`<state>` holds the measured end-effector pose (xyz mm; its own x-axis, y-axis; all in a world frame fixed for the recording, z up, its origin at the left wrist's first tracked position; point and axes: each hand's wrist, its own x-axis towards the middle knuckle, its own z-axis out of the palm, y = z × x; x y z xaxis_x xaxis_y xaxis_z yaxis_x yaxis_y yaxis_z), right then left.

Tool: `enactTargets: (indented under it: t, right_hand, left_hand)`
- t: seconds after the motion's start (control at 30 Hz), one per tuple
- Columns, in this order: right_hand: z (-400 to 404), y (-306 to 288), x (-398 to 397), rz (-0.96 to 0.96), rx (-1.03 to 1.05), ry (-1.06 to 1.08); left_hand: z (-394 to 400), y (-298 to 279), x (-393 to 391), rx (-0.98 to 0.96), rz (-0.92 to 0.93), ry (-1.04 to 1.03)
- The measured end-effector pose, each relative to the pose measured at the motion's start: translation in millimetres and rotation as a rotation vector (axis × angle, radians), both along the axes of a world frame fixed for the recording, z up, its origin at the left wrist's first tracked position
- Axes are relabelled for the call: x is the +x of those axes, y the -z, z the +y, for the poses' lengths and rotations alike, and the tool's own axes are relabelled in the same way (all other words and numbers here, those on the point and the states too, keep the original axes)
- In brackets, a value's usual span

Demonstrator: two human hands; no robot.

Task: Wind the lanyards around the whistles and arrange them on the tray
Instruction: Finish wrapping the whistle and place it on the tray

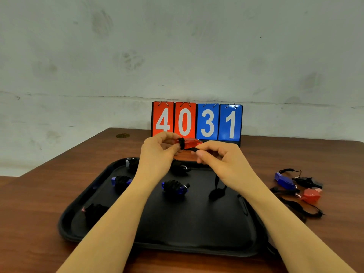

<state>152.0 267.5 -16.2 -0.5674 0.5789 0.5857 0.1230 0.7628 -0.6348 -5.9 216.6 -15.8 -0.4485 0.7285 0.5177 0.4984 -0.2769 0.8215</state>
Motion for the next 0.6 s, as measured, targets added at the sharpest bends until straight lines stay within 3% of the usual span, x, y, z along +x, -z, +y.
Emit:
enactTargets:
  t: [0.13,0.27,0.6]
  right_hand:
    - [6,8,-4,-0.034,0.390,0.169]
    - [6,10,-3,-0.026,0.468,0.257]
    - [10,7,-1,0.193,0.059,0.254]
  left_hand:
    - [1,2,1,-0.024,0.099,0.014]
    - [1,3,2,-0.052,0.200,0.023]
    - [-5,2,7,-0.101,0.243,0.197]
